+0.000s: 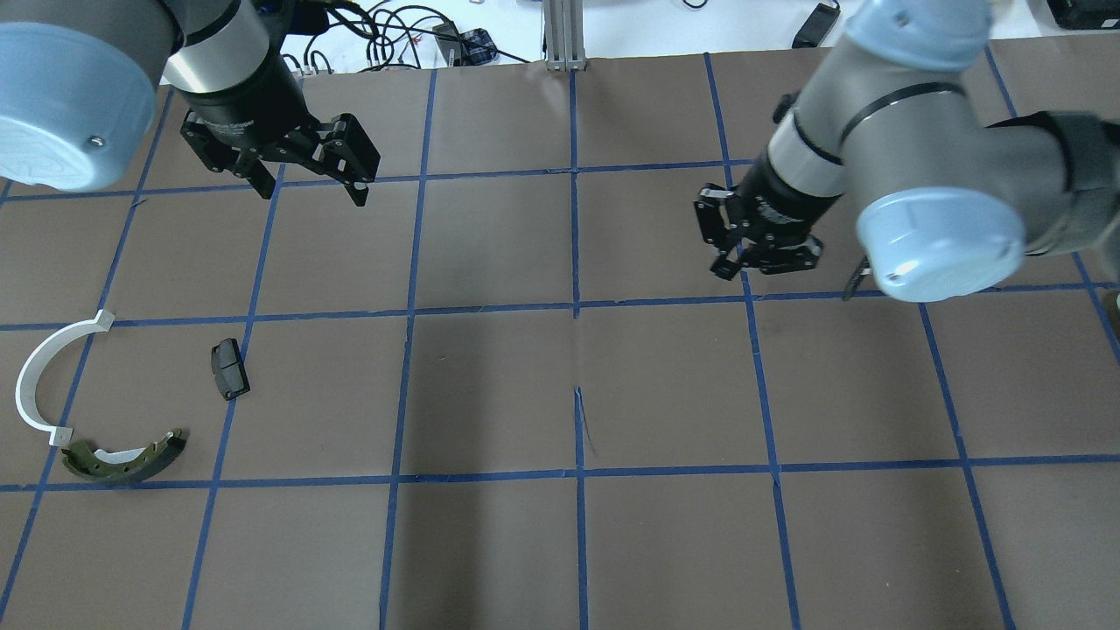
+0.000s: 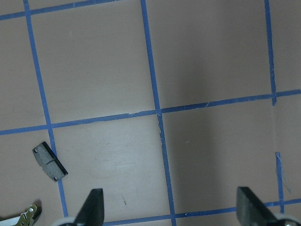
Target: Place bearing gear from tray to pile
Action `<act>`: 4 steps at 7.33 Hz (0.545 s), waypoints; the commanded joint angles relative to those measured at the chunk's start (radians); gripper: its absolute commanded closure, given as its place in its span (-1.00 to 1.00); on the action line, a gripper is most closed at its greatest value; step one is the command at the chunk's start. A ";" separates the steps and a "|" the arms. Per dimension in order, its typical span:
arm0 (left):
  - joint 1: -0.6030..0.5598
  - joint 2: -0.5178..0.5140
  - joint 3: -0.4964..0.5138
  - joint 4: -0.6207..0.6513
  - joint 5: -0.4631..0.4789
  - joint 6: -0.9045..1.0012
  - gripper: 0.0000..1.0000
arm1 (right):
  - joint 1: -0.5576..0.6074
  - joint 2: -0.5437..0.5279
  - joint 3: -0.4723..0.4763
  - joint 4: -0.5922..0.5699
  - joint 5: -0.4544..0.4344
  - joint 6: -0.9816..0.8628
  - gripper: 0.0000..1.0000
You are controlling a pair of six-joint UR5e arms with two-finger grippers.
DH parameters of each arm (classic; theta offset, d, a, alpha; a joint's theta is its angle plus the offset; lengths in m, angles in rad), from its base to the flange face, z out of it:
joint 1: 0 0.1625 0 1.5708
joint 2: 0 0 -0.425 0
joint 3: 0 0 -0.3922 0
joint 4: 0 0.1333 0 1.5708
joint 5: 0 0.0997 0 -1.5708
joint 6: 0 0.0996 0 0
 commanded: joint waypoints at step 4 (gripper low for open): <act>0.008 0.001 -0.001 0.000 -0.001 0.002 -1.00 | 0.281 0.351 -0.096 -0.268 -0.097 0.437 0.49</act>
